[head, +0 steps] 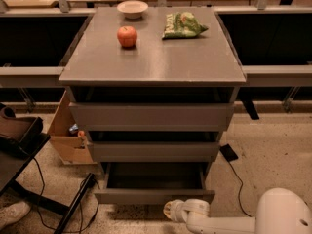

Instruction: Close bottom drawer

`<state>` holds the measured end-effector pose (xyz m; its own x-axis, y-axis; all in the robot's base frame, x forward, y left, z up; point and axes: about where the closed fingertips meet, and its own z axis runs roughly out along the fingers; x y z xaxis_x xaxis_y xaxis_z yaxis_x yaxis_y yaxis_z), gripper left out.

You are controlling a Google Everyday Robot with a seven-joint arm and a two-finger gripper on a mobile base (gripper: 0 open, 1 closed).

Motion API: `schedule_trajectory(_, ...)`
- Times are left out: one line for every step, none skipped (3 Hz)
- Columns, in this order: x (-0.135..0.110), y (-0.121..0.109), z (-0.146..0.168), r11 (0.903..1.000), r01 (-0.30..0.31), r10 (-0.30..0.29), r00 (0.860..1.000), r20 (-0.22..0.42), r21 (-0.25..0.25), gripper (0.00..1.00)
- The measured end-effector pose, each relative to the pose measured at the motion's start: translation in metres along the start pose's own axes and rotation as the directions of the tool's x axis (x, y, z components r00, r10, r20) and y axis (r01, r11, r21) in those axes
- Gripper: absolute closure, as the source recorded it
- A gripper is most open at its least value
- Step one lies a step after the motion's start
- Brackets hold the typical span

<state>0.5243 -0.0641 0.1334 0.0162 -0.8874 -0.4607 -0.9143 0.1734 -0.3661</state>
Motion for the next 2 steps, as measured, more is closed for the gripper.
schedule_trajectory(-0.0059,-0.0439,0.0257,0.9991,0.042,-0.042,0.999,0.003,-0.001,1.0)
schedule_trajectory(-0.0061,-0.0438,0.0259,0.999,0.044,-0.044,0.999,0.003,-0.001,1.0)
